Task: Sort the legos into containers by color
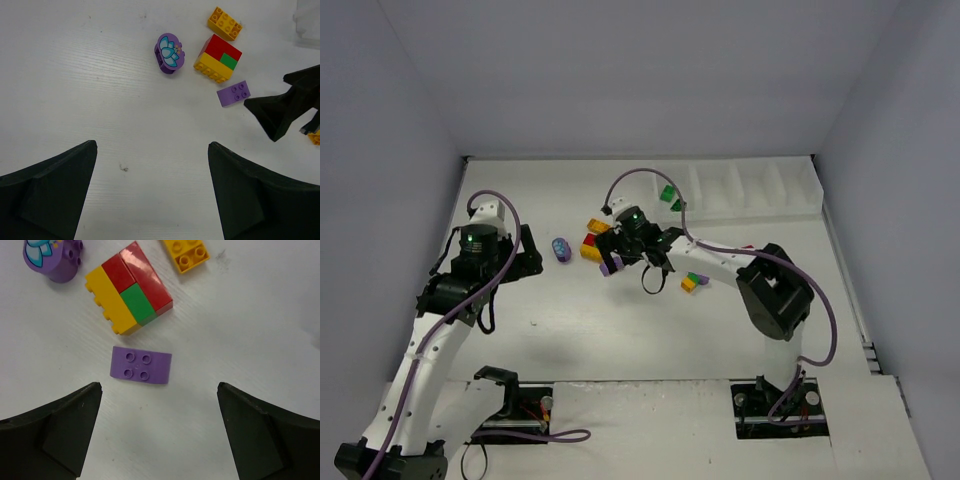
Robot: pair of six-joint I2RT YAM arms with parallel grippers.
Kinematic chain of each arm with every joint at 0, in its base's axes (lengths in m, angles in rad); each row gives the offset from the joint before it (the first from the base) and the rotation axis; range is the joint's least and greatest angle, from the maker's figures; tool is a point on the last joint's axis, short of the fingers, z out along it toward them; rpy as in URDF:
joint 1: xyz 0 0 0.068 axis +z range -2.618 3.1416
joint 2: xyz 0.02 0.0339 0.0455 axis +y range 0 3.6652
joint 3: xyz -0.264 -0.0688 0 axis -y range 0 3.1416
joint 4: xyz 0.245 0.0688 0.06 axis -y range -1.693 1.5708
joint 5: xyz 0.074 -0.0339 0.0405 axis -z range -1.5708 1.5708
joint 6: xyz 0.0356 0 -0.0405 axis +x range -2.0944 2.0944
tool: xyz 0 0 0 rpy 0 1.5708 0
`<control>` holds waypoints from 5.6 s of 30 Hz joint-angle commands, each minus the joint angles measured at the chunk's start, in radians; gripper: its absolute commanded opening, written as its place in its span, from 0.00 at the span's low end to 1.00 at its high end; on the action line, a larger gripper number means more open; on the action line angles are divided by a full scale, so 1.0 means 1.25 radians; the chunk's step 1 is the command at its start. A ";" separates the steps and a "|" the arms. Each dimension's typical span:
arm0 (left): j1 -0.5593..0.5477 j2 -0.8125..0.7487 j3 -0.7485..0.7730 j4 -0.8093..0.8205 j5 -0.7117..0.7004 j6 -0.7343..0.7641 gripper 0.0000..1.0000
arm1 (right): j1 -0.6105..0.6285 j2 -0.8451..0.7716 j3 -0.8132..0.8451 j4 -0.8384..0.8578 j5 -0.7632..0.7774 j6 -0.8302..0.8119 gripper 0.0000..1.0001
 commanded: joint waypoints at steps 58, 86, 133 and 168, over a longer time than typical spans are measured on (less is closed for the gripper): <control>-0.001 -0.035 -0.020 0.013 0.004 -0.024 0.86 | -0.368 -0.137 0.011 0.030 0.207 0.086 0.00; -0.001 0.093 0.012 0.058 -0.013 -0.073 0.86 | -0.458 0.048 0.285 0.018 0.082 0.037 0.88; -0.021 0.537 0.181 0.373 0.163 -0.372 0.05 | -0.209 -0.468 -0.220 0.052 -0.093 0.150 0.86; -0.166 0.312 0.086 0.652 0.248 -0.661 0.05 | -0.042 -0.267 0.021 0.250 -0.127 0.039 0.36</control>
